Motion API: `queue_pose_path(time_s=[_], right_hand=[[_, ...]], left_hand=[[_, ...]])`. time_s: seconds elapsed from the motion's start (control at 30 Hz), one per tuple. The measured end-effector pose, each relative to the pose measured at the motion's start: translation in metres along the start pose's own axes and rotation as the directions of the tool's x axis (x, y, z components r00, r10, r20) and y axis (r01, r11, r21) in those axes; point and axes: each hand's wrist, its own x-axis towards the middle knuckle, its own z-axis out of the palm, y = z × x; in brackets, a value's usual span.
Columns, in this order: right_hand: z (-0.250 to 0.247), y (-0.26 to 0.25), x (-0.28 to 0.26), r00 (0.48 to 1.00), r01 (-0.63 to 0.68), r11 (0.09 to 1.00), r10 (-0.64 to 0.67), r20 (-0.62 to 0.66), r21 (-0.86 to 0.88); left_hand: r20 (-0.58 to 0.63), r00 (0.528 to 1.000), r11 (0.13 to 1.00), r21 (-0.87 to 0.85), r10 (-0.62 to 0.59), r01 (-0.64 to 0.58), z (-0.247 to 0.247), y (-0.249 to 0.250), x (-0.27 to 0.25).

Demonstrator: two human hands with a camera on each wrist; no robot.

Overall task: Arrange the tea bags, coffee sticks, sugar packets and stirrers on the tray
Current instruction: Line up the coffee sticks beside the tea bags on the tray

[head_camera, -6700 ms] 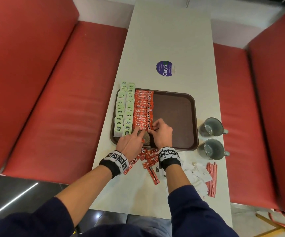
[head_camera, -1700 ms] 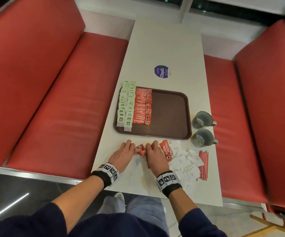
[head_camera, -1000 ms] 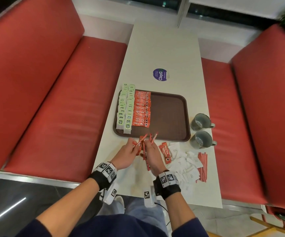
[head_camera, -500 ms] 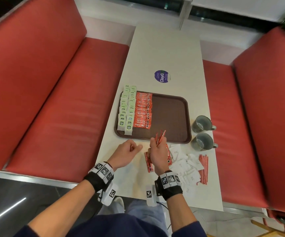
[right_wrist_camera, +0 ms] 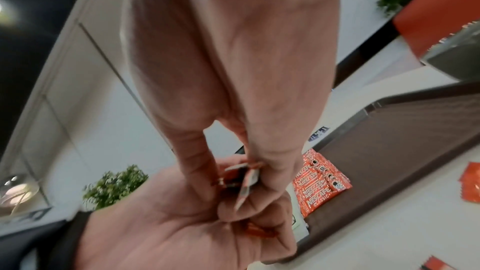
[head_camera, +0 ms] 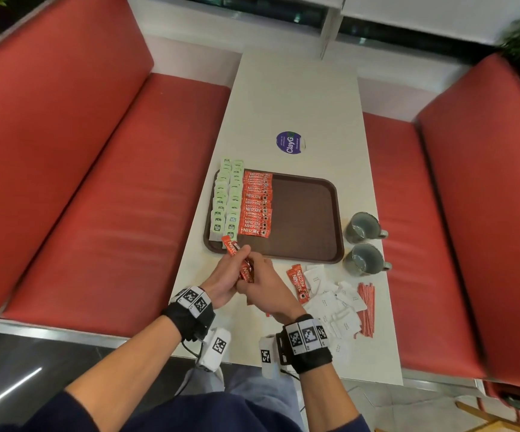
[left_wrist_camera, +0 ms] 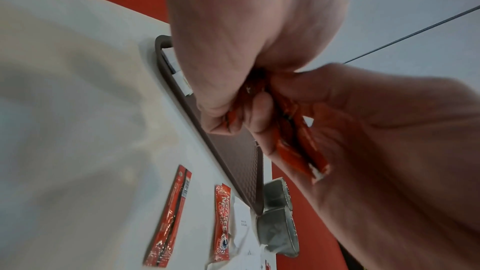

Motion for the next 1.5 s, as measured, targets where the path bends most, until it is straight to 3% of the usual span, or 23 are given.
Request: queue_pose_path(time_s=[0.17, 0.3, 0.43, 0.57, 0.7, 0.9, 1.07, 1.23, 1.33, 1.5], right_hand=[[0.005, 0.012, -0.006, 0.988, 0.121, 0.978, -0.103, -0.113, 0.169], [0.000, 0.011, -0.014, 0.972, 0.060, 0.923, 0.033, -0.233, 0.379], [-0.006, 0.012, -0.014, 0.944, 0.088, 0.828, 0.108, -0.311, 0.554], [-0.009, 0.012, -0.009, 0.918, 0.122, 0.869, 0.085, -0.387, 0.479], [-0.016, 0.010, -0.006, 0.885, 0.177, 0.867, 0.067, -0.461, 0.465], [-0.019, 0.005, -0.001, 0.916, 0.208, 0.825, 0.025, -0.401, 0.525], [-0.019, -0.001, 0.002, 0.933, 0.169, 0.876, 0.007, -0.361, 0.452], [-0.016, -0.002, 0.009, 0.898, 0.121, 0.938, 0.036, -0.438, 0.326], [-0.013, -0.001, 0.014, 0.883, 0.123, 0.930, 0.056, -0.465, 0.346], [-0.011, -0.003, 0.015, 0.866, 0.152, 0.931, 0.037, -0.498, 0.332]], left_hand=[[-0.084, 0.995, 0.994, -0.092, 0.045, -0.053, 0.001, 0.005, 0.004], [-0.141, 0.986, 0.979, -0.168, 0.089, -0.112, -0.005, 0.007, 0.017], [-0.179, 0.973, 0.977, -0.129, 0.146, -0.170, -0.011, 0.018, 0.019], [-0.125, 0.979, 0.981, -0.095, 0.158, -0.170, -0.015, 0.022, 0.022], [0.037, 0.994, 0.984, -0.155, 0.099, -0.092, -0.012, 0.024, 0.012], [0.239, 0.964, 0.990, 0.047, 0.116, -0.131, 0.000, 0.017, 0.001], [0.198, 0.969, 0.981, 0.090, 0.149, -0.169, -0.004, 0.013, 0.008], [0.143, 0.966, 0.968, 0.098, 0.215, -0.230, -0.009, 0.001, 0.013], [0.065, 0.974, 0.974, 0.047, 0.219, -0.222, -0.008, -0.001, 0.014], [0.094, 0.983, 0.987, -0.008, 0.160, -0.160, -0.005, 0.002, 0.015]])
